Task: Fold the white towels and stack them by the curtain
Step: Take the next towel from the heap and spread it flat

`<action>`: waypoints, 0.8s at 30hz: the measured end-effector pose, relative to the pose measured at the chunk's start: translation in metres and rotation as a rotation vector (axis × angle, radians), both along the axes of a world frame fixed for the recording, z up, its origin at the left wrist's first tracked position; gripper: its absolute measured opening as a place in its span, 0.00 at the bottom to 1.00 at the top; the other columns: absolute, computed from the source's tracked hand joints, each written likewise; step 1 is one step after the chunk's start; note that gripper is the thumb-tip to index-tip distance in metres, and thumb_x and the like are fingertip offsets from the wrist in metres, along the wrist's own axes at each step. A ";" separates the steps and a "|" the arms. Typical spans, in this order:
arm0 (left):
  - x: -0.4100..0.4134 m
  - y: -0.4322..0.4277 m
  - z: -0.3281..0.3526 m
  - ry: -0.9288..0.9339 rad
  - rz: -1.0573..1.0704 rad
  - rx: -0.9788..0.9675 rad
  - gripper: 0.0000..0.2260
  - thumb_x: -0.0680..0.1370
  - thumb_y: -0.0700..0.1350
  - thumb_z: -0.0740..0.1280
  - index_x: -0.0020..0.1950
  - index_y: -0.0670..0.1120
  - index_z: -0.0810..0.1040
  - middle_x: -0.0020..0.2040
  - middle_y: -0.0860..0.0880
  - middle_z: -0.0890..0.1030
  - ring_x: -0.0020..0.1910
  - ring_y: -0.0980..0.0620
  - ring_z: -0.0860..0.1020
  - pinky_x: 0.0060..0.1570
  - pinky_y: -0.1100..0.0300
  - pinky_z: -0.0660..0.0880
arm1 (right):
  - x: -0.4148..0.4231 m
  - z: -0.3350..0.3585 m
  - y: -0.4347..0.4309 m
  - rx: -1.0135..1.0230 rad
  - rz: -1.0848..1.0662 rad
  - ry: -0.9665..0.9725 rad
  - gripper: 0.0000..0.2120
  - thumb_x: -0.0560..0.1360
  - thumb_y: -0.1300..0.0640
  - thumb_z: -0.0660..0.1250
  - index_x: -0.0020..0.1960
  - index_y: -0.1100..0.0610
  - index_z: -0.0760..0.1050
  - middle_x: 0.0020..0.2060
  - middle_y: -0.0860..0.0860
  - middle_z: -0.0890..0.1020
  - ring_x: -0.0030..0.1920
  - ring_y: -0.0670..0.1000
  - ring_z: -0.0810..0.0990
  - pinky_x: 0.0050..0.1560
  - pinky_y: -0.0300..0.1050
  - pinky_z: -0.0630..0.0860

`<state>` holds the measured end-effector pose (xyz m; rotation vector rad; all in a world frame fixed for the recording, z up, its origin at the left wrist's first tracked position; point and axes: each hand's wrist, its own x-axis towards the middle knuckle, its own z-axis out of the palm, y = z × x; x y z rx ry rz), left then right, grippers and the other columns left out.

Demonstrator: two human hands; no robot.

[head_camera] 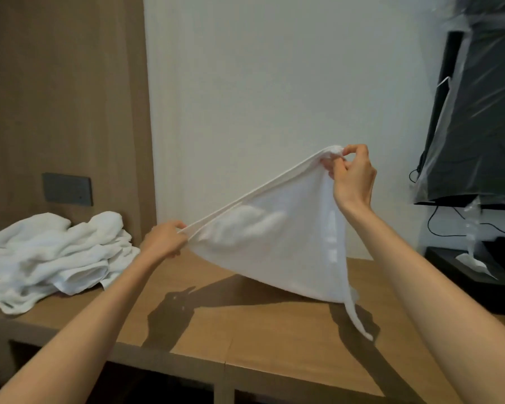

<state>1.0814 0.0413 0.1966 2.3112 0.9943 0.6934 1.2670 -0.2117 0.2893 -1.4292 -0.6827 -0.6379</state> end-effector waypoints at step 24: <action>-0.099 -0.031 0.111 -0.831 0.045 0.278 0.17 0.79 0.53 0.64 0.41 0.39 0.78 0.40 0.41 0.75 0.40 0.45 0.72 0.43 0.51 0.73 | -0.066 0.044 -0.032 0.215 -0.201 0.049 0.08 0.78 0.47 0.62 0.50 0.52 0.69 0.31 0.44 0.78 0.35 0.52 0.78 0.40 0.46 0.73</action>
